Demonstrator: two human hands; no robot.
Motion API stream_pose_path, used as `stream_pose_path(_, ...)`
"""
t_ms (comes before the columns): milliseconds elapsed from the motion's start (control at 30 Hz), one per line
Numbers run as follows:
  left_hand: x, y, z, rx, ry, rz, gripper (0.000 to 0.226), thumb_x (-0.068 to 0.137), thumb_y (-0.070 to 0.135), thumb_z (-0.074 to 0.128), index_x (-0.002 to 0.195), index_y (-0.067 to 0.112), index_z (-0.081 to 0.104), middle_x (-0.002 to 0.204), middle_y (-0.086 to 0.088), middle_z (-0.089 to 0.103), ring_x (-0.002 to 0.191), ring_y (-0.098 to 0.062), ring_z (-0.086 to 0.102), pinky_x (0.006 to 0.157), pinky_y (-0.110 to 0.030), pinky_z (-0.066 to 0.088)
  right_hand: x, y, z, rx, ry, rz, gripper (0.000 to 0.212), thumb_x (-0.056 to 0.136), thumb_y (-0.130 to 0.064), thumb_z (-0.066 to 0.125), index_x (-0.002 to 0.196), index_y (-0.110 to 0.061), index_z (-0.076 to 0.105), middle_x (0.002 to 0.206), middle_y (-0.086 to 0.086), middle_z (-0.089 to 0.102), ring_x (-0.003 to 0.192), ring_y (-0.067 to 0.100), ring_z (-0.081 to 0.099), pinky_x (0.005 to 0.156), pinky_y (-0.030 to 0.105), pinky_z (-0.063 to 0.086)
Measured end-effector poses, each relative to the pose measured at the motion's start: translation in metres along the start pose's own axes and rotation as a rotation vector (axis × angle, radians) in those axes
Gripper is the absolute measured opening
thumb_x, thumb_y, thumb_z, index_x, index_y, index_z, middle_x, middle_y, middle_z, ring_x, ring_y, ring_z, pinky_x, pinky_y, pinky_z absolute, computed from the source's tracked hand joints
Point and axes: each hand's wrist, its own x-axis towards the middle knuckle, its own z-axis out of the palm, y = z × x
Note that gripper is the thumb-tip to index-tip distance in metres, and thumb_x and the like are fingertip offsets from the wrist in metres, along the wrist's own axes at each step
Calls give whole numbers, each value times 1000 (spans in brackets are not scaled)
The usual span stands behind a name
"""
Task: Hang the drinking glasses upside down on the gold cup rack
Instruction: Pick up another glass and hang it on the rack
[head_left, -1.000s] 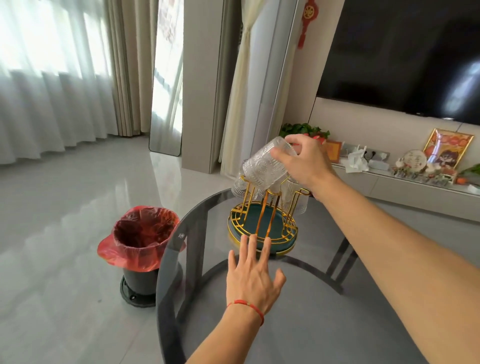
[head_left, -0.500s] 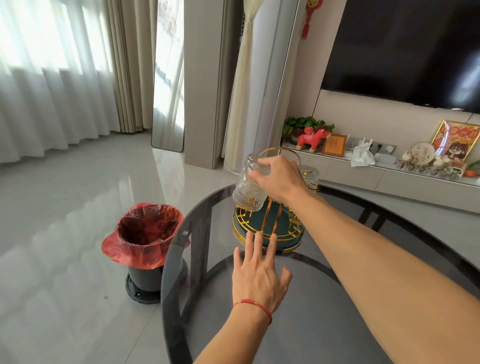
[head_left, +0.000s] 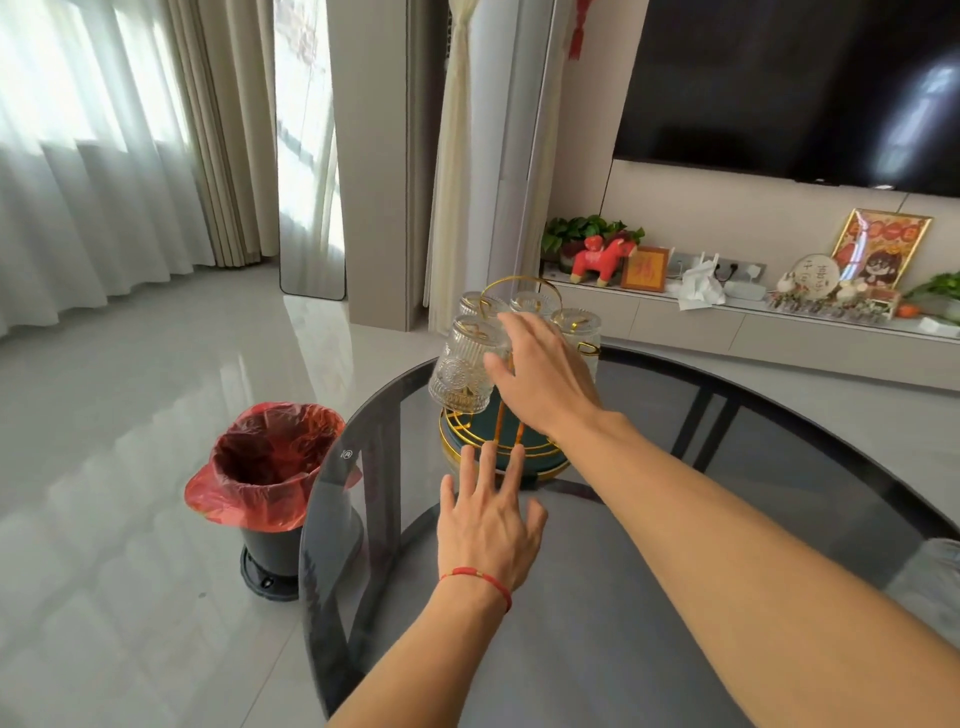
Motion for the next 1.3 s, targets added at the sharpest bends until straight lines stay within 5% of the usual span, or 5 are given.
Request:
stream_pose_path(267,-7,5,-9,27,-44,29,72,96,55,43,159,32,16,169,-8,16,152,-34,17,119,-56,29,-137,59,-51,99,52,70,58,101,-25,58,156,-13,42,158,4,50,144,20,45,115,34,36)
stream_pose_path(467,-37,62,-32,-255,-82,405,72,91,37,65,155,32,33,160,-5,37,144,-26,33,114,-45,40,-244,96,-102,231,300,224,31,89,2,68,114,-14,75,100,-6,73,88,-10,61,78,-4,38)
stream_pose_path(833,-143,151,-9,-409,-216,659,68,88,41,62,151,36,37,154,11,40,141,-6,33,112,-6,15,-331,174,-187,305,753,791,19,89,-8,61,97,-15,77,97,0,73,93,19,60,82,31,45)
stream_pose_path(1000,-150,203,-9,-526,-282,573,77,82,43,73,151,31,39,143,16,43,129,-1,40,109,-5,25,-356,220,-183,623,455,1236,34,97,-29,45,93,-5,69,96,15,74,93,39,68,91,52,54)
stream_pose_path(1300,-141,307,-13,-768,-323,202,101,60,65,81,141,26,35,123,9,59,112,-12,57,94,-29,49,-377,220,-185,881,78,1126,41,101,-34,45,96,-9,77,83,7,83,83,27,80,87,44,62)
